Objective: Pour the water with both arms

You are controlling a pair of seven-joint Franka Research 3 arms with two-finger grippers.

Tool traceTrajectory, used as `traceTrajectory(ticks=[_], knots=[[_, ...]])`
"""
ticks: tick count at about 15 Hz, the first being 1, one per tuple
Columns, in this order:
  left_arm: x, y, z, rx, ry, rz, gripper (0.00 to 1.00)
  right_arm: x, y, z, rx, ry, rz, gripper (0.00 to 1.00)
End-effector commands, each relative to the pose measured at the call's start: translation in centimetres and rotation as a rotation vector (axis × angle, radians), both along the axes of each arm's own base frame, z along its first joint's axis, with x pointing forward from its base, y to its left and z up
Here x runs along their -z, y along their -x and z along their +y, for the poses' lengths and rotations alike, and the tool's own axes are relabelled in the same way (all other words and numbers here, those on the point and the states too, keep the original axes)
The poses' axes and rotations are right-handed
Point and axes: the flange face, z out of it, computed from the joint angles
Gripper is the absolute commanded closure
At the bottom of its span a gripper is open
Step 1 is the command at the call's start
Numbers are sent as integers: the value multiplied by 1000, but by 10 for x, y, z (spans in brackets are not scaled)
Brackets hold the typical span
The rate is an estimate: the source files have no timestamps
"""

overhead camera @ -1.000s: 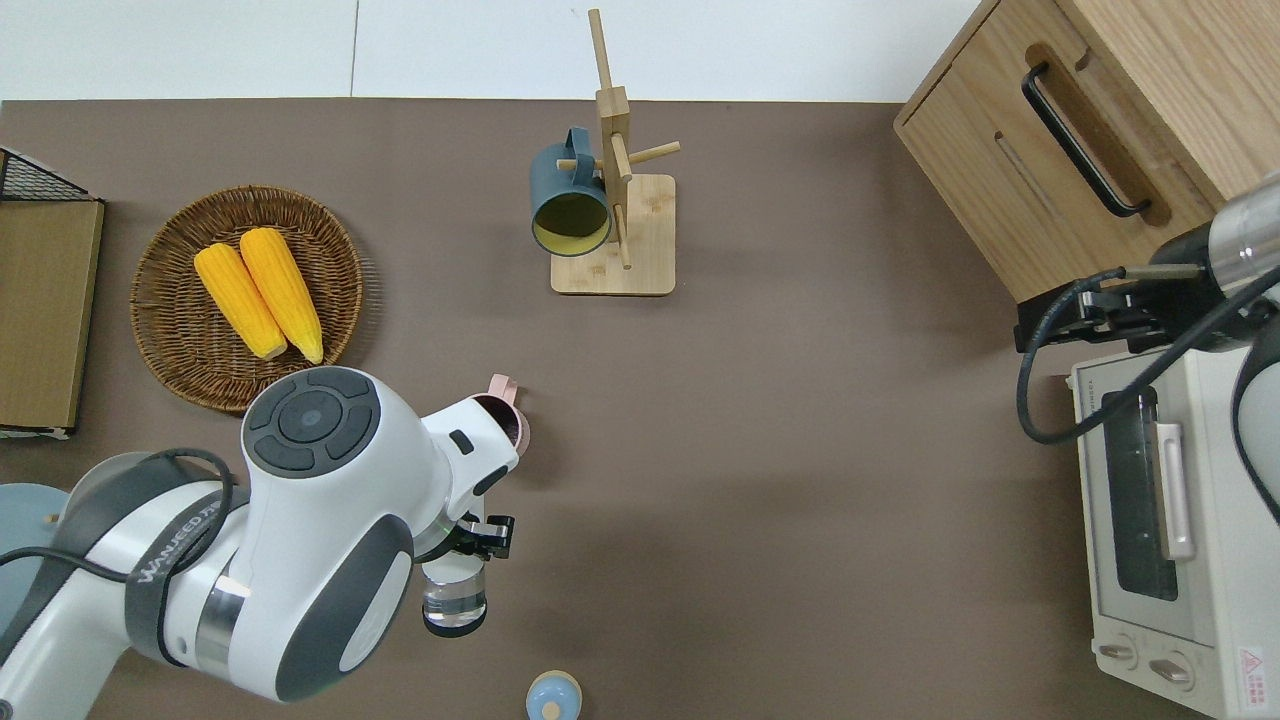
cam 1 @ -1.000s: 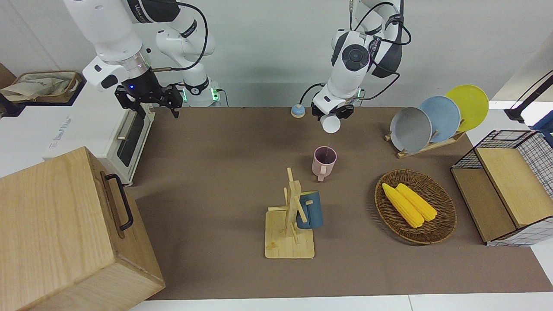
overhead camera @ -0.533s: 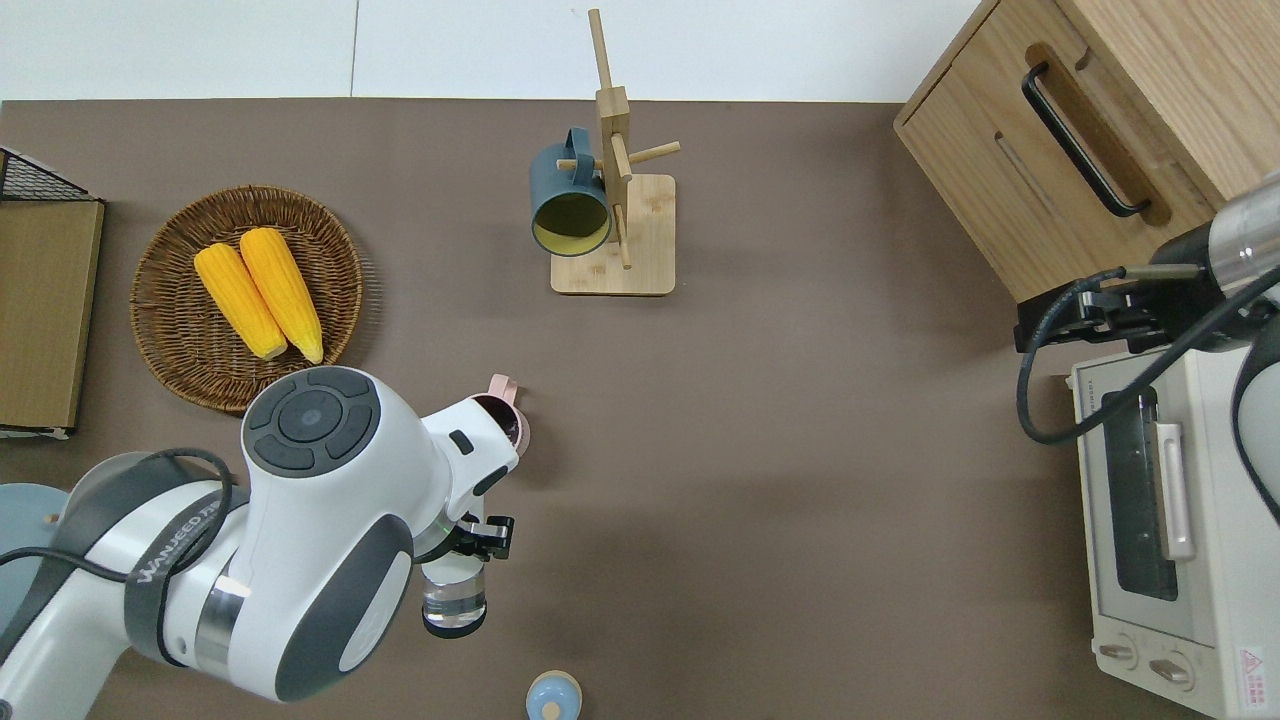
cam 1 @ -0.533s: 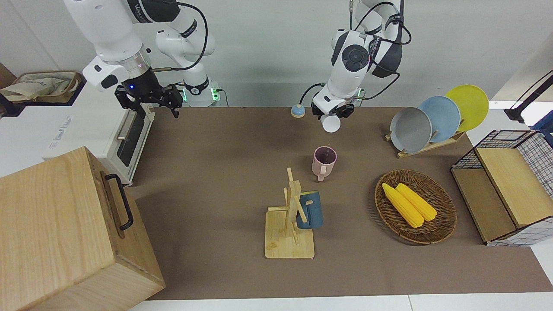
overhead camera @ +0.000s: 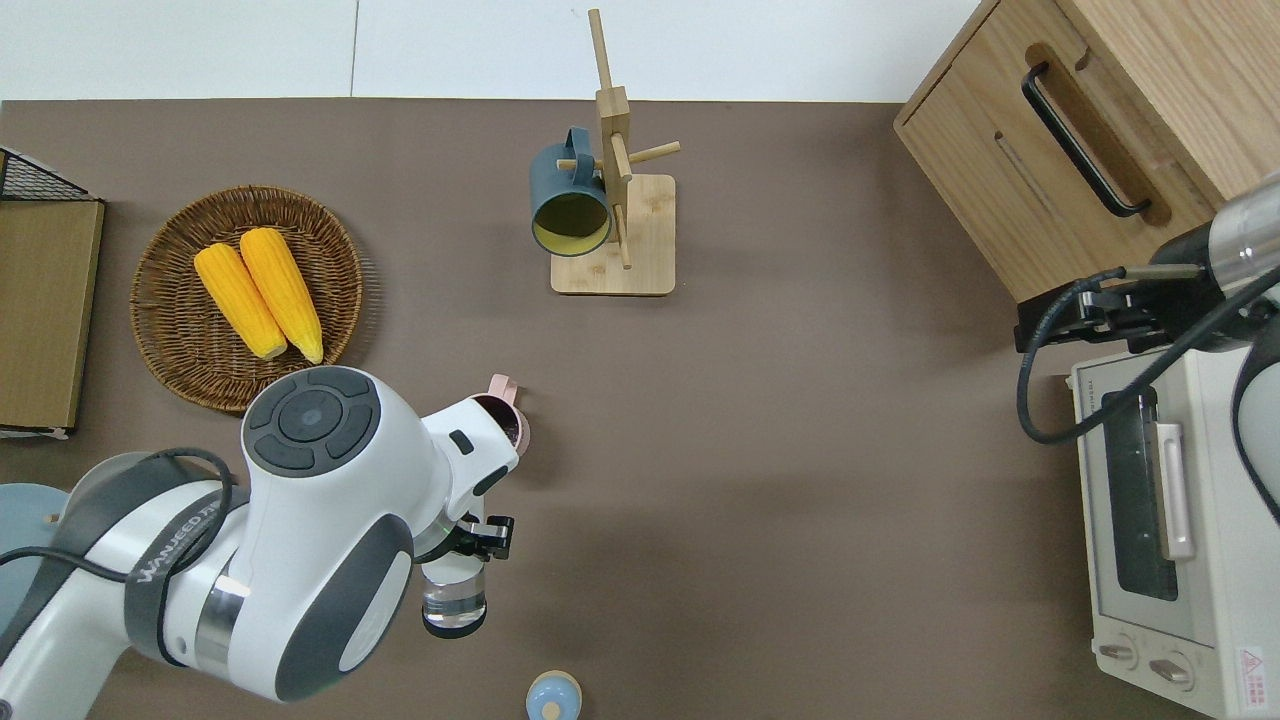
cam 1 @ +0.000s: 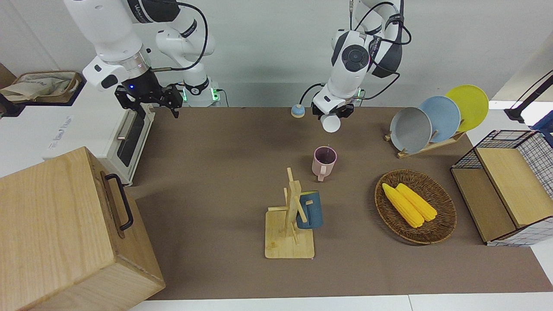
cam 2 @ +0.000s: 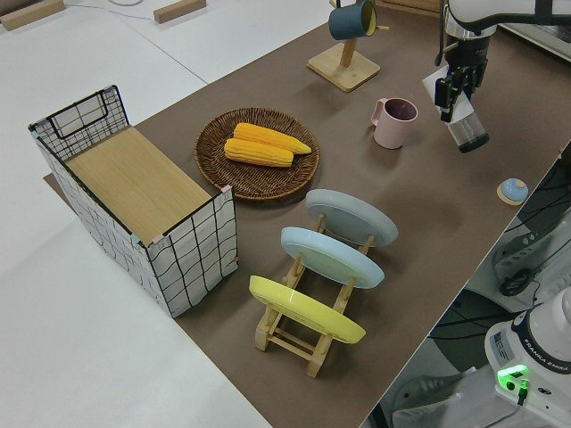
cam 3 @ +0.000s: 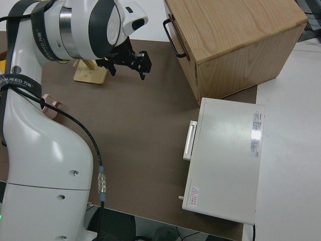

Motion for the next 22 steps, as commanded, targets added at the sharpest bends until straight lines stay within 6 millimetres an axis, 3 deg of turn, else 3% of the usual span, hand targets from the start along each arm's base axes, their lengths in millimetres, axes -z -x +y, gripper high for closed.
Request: traceTrajectory(ticks=[1, 11, 16, 22], knots=[[-13, -3, -3, -12, 16, 4, 1000, -3, 5, -3, -9, -10, -3, 15], [-12, 7, -2, -27, 63, -86, 1000, -3, 5, -3, -9, -10, -3, 15], [-1, 21, 5, -37, 95, -201, 1000, -3, 5, -3, -9, -10, -2, 15], [9, 29, 9, -55, 100, -224, 1000, -3, 5, -3, -9, -9, -2, 15]])
